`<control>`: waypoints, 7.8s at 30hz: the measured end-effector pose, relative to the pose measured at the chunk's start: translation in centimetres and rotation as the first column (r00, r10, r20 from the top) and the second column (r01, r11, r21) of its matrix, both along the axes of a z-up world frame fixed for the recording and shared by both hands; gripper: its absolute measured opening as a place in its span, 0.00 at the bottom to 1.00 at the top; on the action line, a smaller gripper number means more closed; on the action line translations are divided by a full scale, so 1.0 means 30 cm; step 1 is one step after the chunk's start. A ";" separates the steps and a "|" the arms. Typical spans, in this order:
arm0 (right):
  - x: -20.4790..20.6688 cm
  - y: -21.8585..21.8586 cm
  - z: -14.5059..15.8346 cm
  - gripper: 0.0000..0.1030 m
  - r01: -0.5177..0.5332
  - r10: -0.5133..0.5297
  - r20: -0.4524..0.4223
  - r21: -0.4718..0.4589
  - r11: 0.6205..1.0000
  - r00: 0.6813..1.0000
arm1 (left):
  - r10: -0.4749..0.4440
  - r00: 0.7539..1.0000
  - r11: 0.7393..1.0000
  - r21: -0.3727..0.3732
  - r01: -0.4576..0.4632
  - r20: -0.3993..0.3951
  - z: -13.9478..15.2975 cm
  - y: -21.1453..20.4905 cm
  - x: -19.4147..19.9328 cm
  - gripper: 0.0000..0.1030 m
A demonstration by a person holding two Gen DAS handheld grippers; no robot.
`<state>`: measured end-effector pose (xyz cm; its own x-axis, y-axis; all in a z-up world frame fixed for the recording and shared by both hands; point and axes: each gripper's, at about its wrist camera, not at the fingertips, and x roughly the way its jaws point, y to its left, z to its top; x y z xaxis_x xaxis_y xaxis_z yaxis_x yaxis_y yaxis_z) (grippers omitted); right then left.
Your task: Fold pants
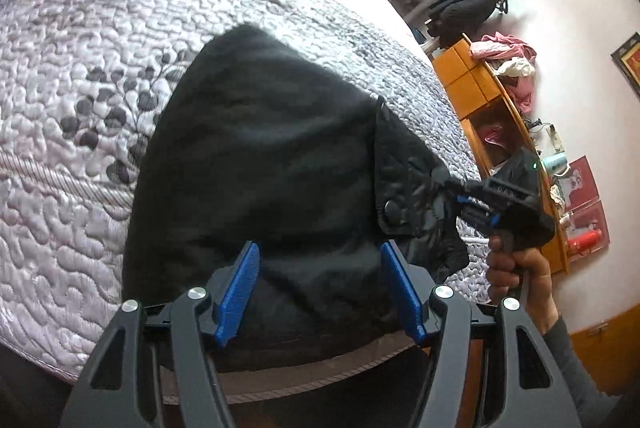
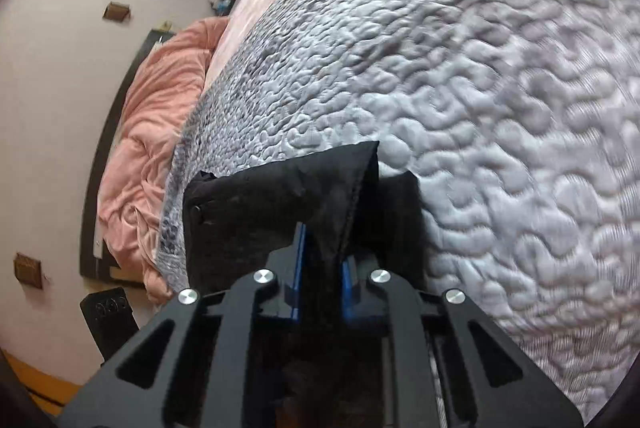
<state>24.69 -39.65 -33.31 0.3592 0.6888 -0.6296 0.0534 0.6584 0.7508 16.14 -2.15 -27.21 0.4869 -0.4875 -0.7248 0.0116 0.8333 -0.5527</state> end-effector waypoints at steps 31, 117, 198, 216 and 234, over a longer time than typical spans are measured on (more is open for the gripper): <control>-0.101 0.025 0.179 0.30 0.078 -0.076 0.090 -0.014 0.997 0.993 | 0.030 0.999 0.999 -0.017 -0.031 -0.027 0.007 0.119 -0.019 0.81; 0.147 0.364 0.150 0.45 -0.181 0.180 0.029 0.034 0.983 0.983 | -0.119 0.978 0.959 -0.275 0.069 -0.173 -0.047 0.294 0.555 0.41; -0.316 0.653 0.231 0.88 0.102 -0.096 0.058 -0.093 0.990 0.994 | 0.314 0.939 0.877 0.336 -0.342 0.137 0.205 0.433 -0.057 0.96; -0.965 0.871 0.829 0.97 0.247 0.055 0.416 -0.634 0.733 0.908 | 0.191 0.926 0.868 0.386 -0.314 0.325 0.690 0.155 -0.701 0.96; -1.159 0.937 1.047 0.97 0.328 0.068 0.513 -0.640 0.695 0.856 | 0.179 0.879 0.875 0.337 -0.348 0.442 0.878 0.062 -0.863 0.96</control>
